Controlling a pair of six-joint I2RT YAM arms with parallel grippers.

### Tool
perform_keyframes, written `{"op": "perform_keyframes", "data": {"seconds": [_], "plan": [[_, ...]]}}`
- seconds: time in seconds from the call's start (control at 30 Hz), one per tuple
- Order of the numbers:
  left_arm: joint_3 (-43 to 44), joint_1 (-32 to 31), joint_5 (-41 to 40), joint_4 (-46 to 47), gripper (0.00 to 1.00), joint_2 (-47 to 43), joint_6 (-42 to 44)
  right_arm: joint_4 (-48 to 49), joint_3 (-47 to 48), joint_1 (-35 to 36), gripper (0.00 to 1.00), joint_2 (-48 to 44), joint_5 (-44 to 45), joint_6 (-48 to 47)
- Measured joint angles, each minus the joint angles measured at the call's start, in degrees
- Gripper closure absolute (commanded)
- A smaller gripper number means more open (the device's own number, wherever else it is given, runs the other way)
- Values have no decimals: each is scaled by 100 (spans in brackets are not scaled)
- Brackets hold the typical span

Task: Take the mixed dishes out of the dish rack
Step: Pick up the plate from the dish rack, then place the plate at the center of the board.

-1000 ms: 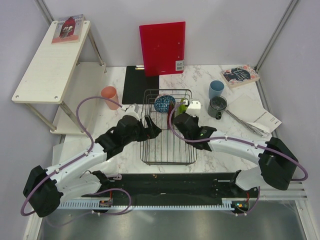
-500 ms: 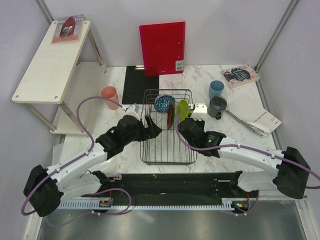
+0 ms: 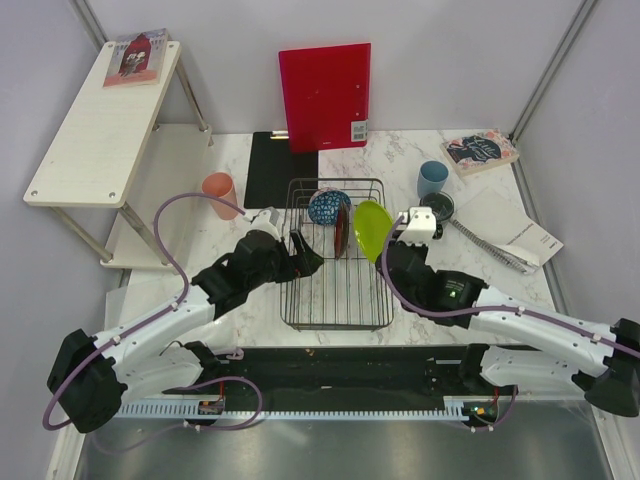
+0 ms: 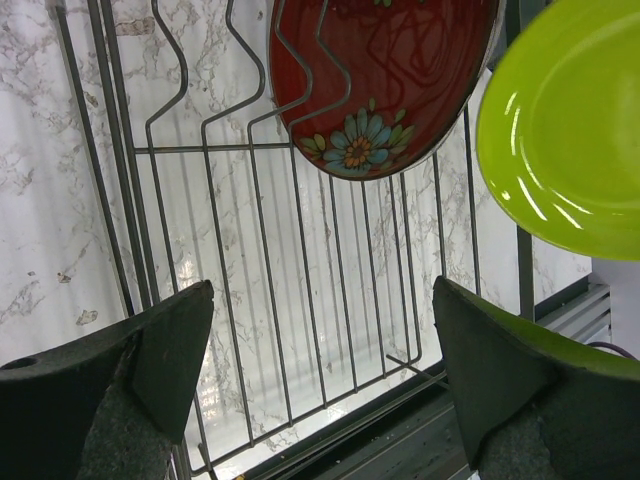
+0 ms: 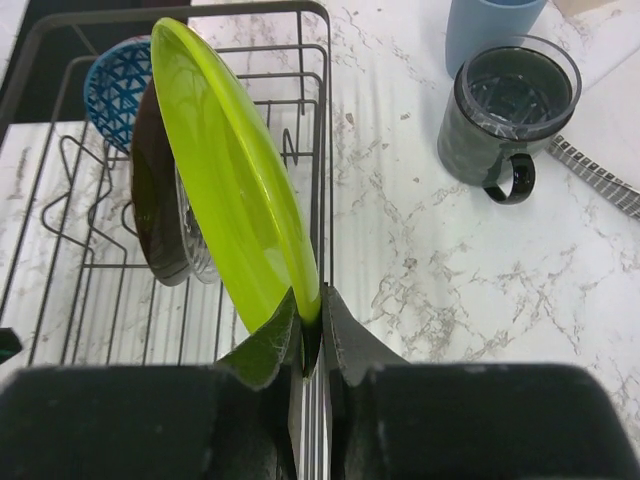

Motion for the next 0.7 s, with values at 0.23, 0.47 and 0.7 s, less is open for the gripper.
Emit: {"op": "perform_keyframes", "data": {"seconds": [0.23, 0.47, 0.7], "plan": [[7, -2, -11, -9, 3, -2, 2, -131, 28, 22, 100, -664, -295, 2], [50, 0, -236, -227, 1, -203, 20, 42, 28, 22, 100, -1095, -1423, -90], [59, 0, -516, -313, 1, -1226, 345, 306, 68, 22, 100, -1167, -2673, -133]]}}
